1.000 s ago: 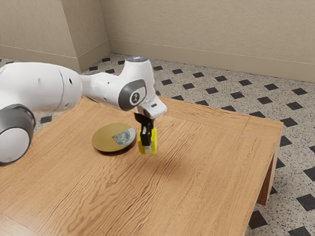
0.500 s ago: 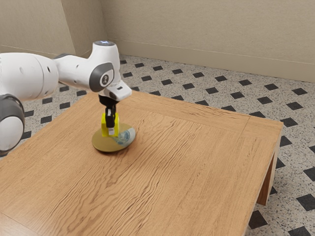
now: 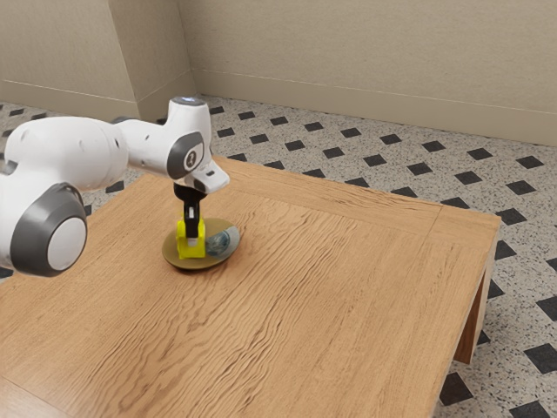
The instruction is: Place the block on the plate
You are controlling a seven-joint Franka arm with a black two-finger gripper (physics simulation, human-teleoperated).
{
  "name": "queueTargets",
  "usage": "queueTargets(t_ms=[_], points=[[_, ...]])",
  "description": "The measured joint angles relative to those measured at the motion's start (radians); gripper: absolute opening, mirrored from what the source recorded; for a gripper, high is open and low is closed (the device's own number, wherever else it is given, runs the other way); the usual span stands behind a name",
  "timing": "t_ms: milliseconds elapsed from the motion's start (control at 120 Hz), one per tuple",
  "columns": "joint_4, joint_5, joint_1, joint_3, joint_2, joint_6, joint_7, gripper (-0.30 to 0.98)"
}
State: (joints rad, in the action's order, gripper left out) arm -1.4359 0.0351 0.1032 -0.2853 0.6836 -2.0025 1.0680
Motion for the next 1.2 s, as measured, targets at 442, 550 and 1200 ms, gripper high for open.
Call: queueTargets(t_ms=[442,550,1200], points=[[-0.050,0.062,-0.004,0.013,-0.161,0.104,0.004,0.66],[-0.111,0.068,-0.002,0.045,-0.269,0.154,-0.007,0.67],[-0.146,0.017,0.019,0.081,-0.569,0.351,-0.042,0.69]])
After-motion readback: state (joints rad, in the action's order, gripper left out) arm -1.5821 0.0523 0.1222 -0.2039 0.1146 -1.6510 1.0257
